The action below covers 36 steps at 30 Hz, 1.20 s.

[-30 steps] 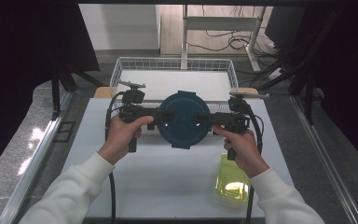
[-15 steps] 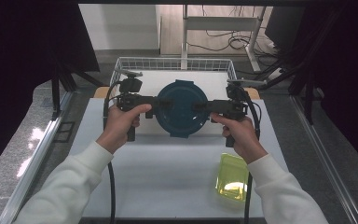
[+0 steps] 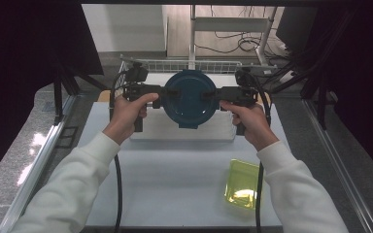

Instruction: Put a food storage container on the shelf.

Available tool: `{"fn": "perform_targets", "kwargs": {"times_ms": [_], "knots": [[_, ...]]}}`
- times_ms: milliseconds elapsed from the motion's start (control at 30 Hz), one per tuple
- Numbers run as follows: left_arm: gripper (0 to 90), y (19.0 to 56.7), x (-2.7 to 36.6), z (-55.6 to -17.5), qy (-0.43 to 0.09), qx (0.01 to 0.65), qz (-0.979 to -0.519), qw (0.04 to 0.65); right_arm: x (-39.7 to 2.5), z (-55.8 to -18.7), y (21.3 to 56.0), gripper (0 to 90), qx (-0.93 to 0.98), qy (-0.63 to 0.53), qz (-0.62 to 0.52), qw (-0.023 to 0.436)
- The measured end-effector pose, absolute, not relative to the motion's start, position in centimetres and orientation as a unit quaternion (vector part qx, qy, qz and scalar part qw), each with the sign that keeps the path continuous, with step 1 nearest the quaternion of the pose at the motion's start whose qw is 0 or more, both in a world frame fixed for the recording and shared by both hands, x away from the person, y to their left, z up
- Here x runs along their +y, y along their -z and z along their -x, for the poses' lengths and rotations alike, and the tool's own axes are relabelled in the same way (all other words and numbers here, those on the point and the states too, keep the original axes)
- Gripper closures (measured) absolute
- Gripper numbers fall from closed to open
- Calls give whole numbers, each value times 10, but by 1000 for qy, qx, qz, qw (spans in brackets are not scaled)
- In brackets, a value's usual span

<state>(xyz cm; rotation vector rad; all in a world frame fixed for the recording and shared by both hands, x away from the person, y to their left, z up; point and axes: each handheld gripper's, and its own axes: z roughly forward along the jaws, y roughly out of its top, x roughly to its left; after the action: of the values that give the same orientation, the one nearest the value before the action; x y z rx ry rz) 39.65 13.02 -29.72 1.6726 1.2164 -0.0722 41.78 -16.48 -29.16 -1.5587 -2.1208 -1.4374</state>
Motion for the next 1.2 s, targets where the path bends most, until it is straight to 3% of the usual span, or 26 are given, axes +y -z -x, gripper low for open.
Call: {"fn": "perform_targets", "kwargs": {"times_ms": [1200], "knots": [[349,279,144,-453,26,510,-683,523,-154,-477,269,338,-711,481,508,71]]}}
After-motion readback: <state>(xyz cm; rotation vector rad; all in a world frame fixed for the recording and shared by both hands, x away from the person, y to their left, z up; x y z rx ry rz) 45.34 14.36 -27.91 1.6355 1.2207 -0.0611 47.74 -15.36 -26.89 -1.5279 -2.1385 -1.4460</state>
